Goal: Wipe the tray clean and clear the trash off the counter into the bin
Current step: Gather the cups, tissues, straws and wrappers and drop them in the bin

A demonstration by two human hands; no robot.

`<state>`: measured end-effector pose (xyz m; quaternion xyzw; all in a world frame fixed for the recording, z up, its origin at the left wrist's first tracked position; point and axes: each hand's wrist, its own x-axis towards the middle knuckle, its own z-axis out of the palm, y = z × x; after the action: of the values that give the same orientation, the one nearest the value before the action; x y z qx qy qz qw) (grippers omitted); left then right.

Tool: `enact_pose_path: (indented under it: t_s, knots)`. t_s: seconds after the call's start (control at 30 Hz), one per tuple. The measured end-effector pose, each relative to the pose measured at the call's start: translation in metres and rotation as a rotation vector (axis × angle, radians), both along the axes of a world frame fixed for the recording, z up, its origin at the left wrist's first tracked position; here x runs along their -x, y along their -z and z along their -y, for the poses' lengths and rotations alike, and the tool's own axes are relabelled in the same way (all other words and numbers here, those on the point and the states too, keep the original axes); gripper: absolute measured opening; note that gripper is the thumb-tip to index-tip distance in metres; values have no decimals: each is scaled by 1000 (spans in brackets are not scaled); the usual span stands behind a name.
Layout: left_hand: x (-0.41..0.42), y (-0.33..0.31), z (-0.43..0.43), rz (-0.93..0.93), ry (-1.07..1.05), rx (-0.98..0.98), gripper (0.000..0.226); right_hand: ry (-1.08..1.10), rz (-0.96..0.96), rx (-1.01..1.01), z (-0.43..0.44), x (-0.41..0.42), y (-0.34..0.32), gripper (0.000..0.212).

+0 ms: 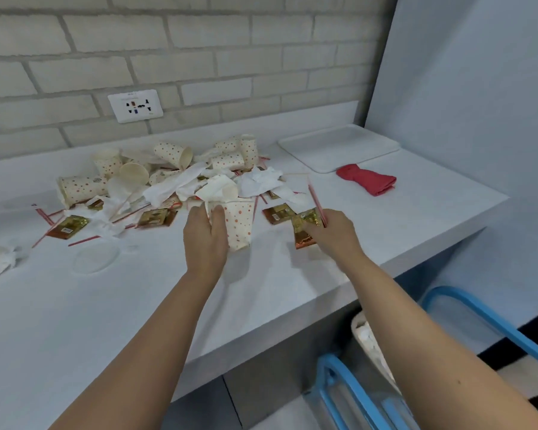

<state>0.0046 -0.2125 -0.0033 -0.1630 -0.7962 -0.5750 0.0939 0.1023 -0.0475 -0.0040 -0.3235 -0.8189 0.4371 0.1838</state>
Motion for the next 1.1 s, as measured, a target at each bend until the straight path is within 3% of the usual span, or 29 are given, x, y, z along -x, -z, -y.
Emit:
enact_pose_path:
  t_s: [0.1, 0.37, 0.47, 0.57, 0.7, 0.87, 0.93, 1.1]
  knots:
    - [-37, 7, -53, -21, 171, 65, 23, 172, -32, -38, -41, -59, 4, 19]
    - [-153, 47, -161, -84, 614, 302, 23, 489, 32, 50, -98, -173, 50, 33]
    - [-176, 78, -182, -63, 687, 387, 22, 523, 103, 117, -116, -196, 79, 22]
    - [-187, 112, -196, -16, 663, 491, 22, 523, 156, 148, -130, -209, 104, 15]
    - [-194, 152, -207, 111, 579, 599, 23, 520, 252, 142, -140, -214, 131, 24]
    - [-203, 181, -206, 361, 589, 863, 45, 474, 353, 212, -149, -211, 160, 18]
    - [-203, 184, -204, 379, 575, 885, 43, 473, 363, 239, -151, -210, 170, 13]
    - [-194, 177, -206, 349, 551, 827, 41, 418, 421, 355, -145, -201, 182, 26]
